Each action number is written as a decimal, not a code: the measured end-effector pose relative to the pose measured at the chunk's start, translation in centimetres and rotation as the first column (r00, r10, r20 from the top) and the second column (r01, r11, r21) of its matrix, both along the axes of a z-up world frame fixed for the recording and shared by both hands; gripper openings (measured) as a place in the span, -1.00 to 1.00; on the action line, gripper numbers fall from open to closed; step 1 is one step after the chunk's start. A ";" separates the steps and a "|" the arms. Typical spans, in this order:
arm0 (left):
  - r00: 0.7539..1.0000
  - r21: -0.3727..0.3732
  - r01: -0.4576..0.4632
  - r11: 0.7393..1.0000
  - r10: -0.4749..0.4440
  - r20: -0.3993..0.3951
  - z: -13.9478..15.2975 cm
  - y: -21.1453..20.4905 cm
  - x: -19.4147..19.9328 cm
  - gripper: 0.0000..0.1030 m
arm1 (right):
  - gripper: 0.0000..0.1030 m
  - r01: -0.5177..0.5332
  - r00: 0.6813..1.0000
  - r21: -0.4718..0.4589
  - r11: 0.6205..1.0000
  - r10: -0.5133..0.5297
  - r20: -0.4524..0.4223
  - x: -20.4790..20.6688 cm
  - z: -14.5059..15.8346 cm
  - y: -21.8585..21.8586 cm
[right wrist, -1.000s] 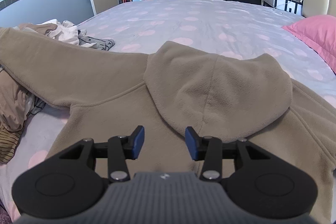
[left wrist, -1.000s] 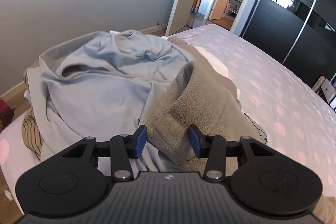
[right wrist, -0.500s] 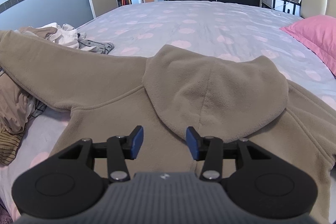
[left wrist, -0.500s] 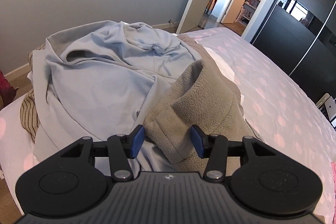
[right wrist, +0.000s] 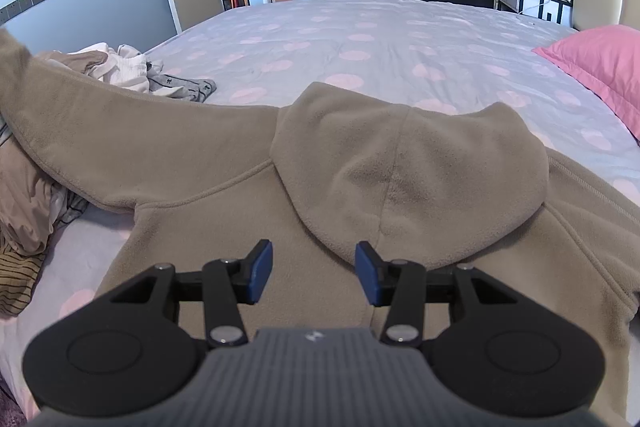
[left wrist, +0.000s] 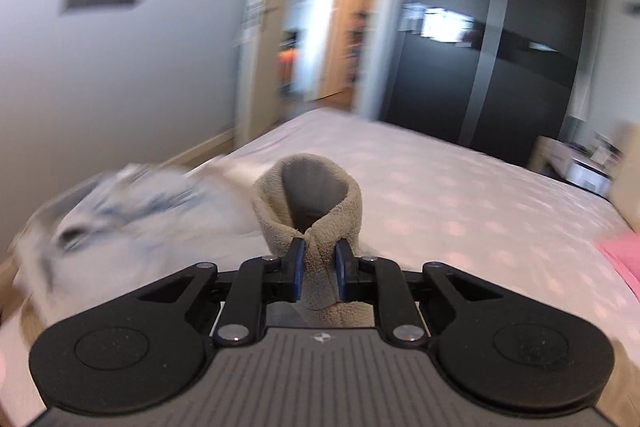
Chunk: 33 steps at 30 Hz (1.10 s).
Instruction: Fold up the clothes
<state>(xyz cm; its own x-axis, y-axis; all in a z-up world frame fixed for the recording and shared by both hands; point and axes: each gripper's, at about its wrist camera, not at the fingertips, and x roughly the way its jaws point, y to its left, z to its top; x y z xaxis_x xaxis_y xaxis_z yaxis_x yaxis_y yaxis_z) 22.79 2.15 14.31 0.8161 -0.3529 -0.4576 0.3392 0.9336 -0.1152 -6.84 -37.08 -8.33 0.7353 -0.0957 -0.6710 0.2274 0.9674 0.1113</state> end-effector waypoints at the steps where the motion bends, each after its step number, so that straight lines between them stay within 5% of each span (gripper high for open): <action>1: 0.999 -0.001 0.044 0.999 -0.044 0.020 0.6 -1.4 -0.9 -0.75 | -0.05 0.002 1.000 -0.002 1.000 -0.002 -0.003 0.1 0.0 0.0; 9: 0.935 -0.024 0.346 0.938 -0.343 0.093 5.2 -13.3 -6.1 -0.78 | -0.05 0.017 0.998 -0.010 1.000 -0.018 -0.053 0.0 1.0 -1.9; 16: 0.854 0.013 0.516 0.857 -0.515 0.078 5.0 -24.9 -8.8 -0.79 | -0.05 0.031 0.993 -0.087 0.996 -0.040 -0.108 -1.1 3.1 -6.7; 22: 0.762 0.045 0.647 0.761 -0.647 -0.009 2.3 -34.7 -11.5 -0.80 | 0.04 0.028 0.982 -0.159 0.987 -0.057 -0.180 -2.4 3.8 -11.3; 28: 0.658 0.084 0.753 0.652 -0.744 -0.118 -2.7 -44.3 -14.8 -0.80 | 0.06 0.108 0.963 -0.103 0.989 -0.129 -0.237 -3.0 1.8 -15.3; 33: 0.605 0.090 0.792 0.604 -0.758 -0.241 -9.2 -49.9 -16.5 -0.80 | 0.06 0.128 0.951 -0.056 0.990 -0.139 -0.275 -3.2 -0.1 -17.2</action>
